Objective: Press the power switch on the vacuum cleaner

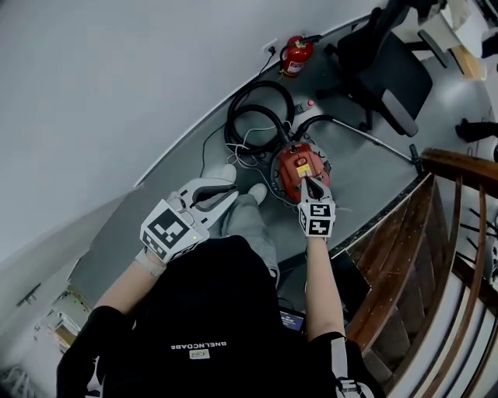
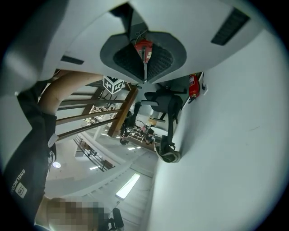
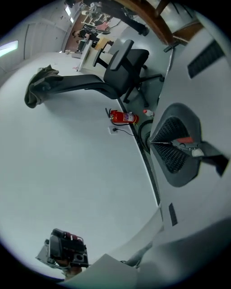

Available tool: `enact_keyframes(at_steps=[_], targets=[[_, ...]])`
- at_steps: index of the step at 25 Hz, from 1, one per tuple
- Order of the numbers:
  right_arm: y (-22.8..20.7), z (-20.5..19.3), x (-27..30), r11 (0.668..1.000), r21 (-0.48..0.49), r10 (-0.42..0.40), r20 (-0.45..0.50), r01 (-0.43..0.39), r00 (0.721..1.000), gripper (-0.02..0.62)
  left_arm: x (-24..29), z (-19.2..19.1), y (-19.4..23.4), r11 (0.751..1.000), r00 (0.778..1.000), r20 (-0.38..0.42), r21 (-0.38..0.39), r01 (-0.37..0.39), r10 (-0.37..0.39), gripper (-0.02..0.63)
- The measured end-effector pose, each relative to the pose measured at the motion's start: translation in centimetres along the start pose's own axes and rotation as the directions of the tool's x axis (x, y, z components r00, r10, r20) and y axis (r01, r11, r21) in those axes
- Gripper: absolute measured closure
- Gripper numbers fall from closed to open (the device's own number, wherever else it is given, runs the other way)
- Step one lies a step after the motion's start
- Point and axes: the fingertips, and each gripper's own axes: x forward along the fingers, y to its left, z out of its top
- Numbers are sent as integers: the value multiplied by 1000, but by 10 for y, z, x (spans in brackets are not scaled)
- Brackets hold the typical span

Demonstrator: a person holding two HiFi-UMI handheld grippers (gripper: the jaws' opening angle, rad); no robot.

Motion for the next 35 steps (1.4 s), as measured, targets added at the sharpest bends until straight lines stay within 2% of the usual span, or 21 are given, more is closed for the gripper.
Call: enact_keyframes(at_steps=[8, 15, 25, 31, 35], targets=[[-22, -67, 84, 1000, -1, -8, -169, 8, 986, 568, 14, -37, 27, 996, 997, -50, -67, -65, 62, 591], [-38, -110, 148, 1000, 8, -27, -250, 30, 968, 568, 38, -76, 43, 993, 992, -120, -103, -59, 46, 591], [-47, -155, 213, 1000, -25, -23, -343, 15, 939, 568, 64, -118, 46, 984, 986, -166, -167, -55, 27, 591], [-56, -164, 237, 997, -53, -69, -348, 54, 935, 568, 63, -140, 45, 976, 982, -186, -211, -56, 16, 591], [-56, -171, 251, 998, -44, -66, -386, 54, 920, 568, 64, -147, 43, 972, 983, -186, -231, -51, 7, 591]])
